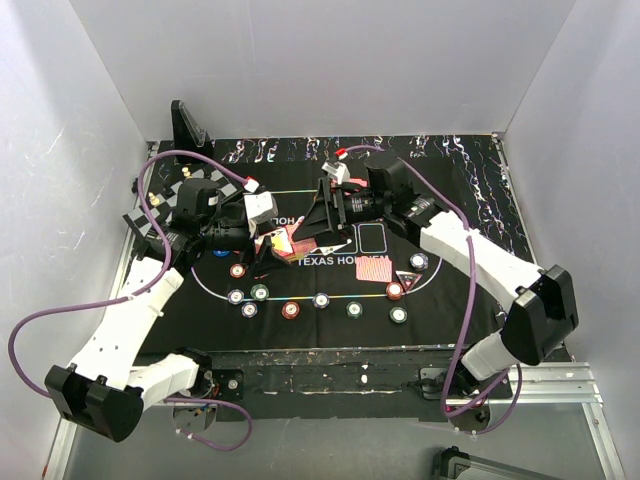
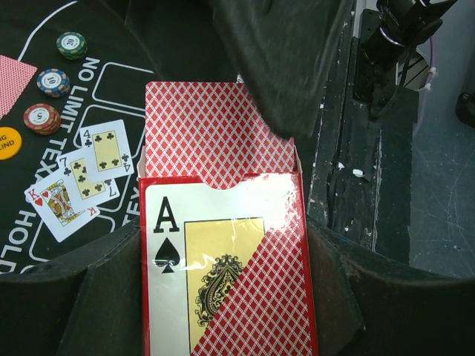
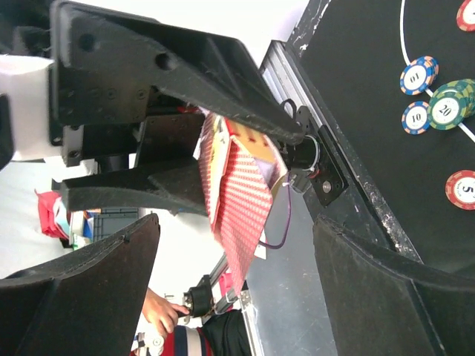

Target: Distribute texas hold em gaming equipment

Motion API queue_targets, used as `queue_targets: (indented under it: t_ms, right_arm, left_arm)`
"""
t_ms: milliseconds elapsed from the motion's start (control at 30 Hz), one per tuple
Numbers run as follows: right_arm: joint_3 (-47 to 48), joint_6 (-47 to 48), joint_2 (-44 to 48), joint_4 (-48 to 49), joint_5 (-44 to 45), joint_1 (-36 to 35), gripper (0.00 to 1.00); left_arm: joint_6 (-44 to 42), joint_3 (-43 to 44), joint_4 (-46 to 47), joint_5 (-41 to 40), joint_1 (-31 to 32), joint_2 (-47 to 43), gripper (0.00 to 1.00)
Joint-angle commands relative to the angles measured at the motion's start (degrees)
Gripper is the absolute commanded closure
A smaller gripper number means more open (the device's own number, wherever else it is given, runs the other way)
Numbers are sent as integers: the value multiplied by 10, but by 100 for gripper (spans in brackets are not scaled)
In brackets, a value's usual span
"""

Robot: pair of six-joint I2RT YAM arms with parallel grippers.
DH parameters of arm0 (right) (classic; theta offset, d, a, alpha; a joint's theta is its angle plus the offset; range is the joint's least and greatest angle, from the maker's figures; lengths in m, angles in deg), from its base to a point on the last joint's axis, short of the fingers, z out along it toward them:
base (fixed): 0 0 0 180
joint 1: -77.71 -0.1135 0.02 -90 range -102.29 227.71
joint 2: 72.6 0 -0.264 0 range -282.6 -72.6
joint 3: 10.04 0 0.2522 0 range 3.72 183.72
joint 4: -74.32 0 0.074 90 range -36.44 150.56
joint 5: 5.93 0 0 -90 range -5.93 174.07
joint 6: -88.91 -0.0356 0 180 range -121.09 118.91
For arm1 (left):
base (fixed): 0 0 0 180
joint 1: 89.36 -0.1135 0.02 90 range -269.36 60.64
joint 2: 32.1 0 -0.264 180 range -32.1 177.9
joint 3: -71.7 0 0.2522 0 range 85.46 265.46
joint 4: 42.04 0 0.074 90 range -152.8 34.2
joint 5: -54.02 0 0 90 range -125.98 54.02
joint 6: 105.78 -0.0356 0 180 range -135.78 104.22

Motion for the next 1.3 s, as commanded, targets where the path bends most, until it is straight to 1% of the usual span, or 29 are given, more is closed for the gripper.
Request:
queue_targets:
  t_ms: [0, 100, 300, 467, 500, 667, 800, 867, 1000, 1067, 1133, 1267]
  right_arm:
    - [-1, -29, -29, 48, -27, -7, 10]
    - [-6, -33, -35, 50, -30, -7, 9]
    - [-10, -34, -40, 34, -30, -2, 21]
    - [-16, -39, -36, 30, -30, 8, 34]
    - [-19, -42, -35, 30, -30, 11, 35]
    - [-31, -56, -26, 48, -31, 17, 38]
    - [-32, -57, -18, 44, -31, 22, 41]
    - [-34, -58, -13, 42, -31, 26, 45]
    - [-34, -65, -1, 44, -32, 33, 56]
    - [-35, -82, 6, 63, -41, 37, 61]
    - [-25, -75, 15, 47, -33, 37, 64]
    - [-10, -60, 19, 13, -33, 45, 76]
  left_arm:
    - [1, 7, 24, 7, -3, -1, 100]
    - [1, 7, 28, 7, -4, 1, 100]
    - [9, 7, 41, 11, -3, 1, 100]
    - [14, 8, 41, 15, -3, -3, 100]
    - [14, 7, 42, 15, -3, -5, 100]
    - [16, 6, 41, 16, -3, -6, 100]
    - [16, 5, 41, 16, -3, -6, 100]
    - [16, 5, 41, 17, -3, -5, 100]
    - [17, 1, 41, 16, -3, -9, 100]
    - [17, -2, 42, 17, -3, -10, 100]
    - [17, -3, 41, 17, -4, -10, 100]
    - [17, -3, 41, 17, -4, -9, 100]
